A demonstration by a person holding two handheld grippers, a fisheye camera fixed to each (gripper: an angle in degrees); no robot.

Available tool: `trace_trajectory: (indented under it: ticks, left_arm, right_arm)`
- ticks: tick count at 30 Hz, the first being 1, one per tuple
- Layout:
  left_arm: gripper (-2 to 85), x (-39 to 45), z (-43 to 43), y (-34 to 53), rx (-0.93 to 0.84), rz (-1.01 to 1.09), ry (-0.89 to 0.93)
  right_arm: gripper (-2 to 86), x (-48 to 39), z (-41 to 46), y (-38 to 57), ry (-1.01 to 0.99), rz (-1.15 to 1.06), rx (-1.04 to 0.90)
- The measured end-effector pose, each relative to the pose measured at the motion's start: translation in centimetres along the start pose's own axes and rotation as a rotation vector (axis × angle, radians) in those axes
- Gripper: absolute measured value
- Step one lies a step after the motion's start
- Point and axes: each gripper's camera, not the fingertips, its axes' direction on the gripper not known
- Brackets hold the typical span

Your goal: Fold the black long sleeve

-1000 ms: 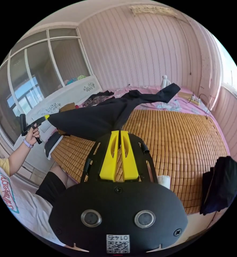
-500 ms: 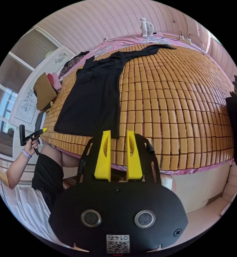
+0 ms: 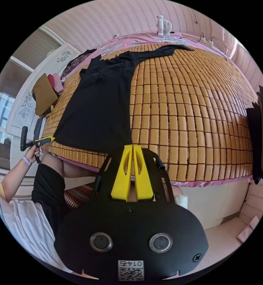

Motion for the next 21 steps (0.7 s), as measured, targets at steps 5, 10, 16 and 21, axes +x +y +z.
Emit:
trace_trajectory:
  ticks: [5,10,16,21]
  left_arm:
    - [-1.0,1.6,-0.5,1.8,-0.033,0.103,-0.058]
    - [-0.9,1.6,-1.0,5.6,-0.065,0.111,-0.031]
    - [-0.2,0.1,-2.7,8.2,0.044,0.037,-0.028]
    - [2.5,-0.1,-3.1,10.7,0.091,0.036,-0.028]
  right_arm:
    - [-0.1,-0.4,0.9,-1.1,0.033,-0.039,-0.022]
    - [0.3,-1.2,2.1,-2.2,0.039,-0.061,-0.108]
    - [3.1,-3.2,4.7,-2.0,0.150,-0.149,-0.193]
    - [4.5,-5.3,5.6,-1.5,0.235,-0.202,-0.164]
